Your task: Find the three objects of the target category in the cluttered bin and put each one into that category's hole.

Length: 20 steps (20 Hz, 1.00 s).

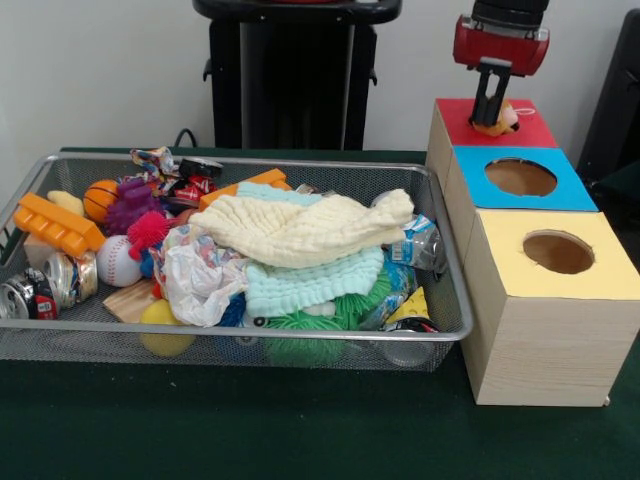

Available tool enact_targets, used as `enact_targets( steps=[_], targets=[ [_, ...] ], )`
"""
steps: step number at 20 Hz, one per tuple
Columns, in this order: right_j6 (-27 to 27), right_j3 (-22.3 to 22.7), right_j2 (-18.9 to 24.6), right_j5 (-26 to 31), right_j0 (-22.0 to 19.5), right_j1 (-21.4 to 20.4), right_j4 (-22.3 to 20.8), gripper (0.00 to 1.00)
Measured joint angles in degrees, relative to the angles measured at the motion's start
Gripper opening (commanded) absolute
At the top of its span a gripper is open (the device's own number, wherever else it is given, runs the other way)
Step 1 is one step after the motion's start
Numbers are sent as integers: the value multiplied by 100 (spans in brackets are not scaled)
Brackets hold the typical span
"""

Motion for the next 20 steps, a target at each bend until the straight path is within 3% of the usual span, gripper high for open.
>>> enact_targets(
  steps=[13, 20],
  targets=[
    [0, -1, -4, -6, 37, 19, 2, 0],
    [0, -6, -248, 68, 357, -97, 0, 0]
  ],
)
